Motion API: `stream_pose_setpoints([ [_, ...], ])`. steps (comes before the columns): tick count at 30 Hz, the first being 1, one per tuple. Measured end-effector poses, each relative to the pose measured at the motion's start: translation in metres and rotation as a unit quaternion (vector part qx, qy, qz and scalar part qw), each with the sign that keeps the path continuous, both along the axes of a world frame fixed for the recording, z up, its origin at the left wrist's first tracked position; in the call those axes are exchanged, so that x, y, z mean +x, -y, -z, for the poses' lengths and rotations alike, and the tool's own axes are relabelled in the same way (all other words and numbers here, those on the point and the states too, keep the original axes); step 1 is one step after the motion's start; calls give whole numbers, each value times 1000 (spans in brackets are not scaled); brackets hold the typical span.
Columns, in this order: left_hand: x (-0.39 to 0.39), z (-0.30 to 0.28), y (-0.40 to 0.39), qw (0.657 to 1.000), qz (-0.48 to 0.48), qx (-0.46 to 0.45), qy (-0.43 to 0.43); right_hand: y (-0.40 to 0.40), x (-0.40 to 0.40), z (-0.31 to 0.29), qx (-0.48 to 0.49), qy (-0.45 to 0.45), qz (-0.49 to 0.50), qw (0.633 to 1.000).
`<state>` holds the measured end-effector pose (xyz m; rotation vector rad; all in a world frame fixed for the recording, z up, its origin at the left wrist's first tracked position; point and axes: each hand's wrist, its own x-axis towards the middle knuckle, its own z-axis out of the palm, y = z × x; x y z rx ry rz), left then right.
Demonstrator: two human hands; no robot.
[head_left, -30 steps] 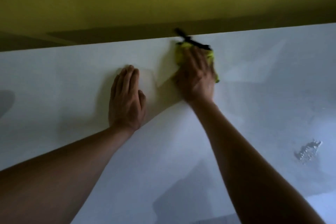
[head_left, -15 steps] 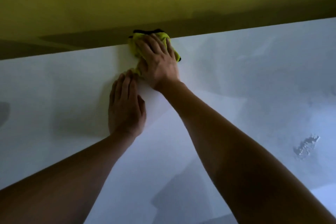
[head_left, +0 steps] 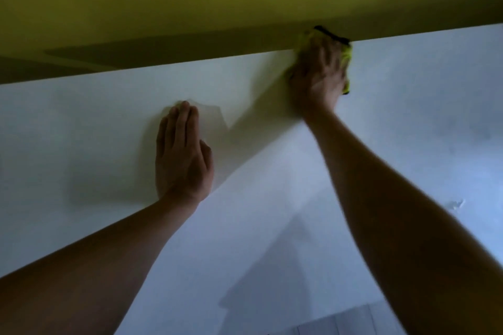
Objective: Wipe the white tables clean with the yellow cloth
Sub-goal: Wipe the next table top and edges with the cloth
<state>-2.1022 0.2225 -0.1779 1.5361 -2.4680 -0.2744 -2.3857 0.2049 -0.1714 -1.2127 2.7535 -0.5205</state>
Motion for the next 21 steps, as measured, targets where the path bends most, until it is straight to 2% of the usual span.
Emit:
stream_pose_setpoints([
  [4,2,0,-1,1000,2,-7,-14,-10,109,0,-59,18,-187,980],
  [7,2,2,0,1000,8,-13,-21,-19,125,6,-81,14,-224,971],
  [10,2,2,0,999,14,-16,-25,-38,89,6,-70,12,-190,979],
  [16,1,3,-1,999,10,-23,-33,-111,-14,1,-40,10,-4,999],
  [19,3,4,-2,999,21,-34,-25,-130,3,-2,-44,8,32,999],
  [21,2,3,-3,999,20,-41,-16,-145,35,-3,-67,9,-12,998],
])
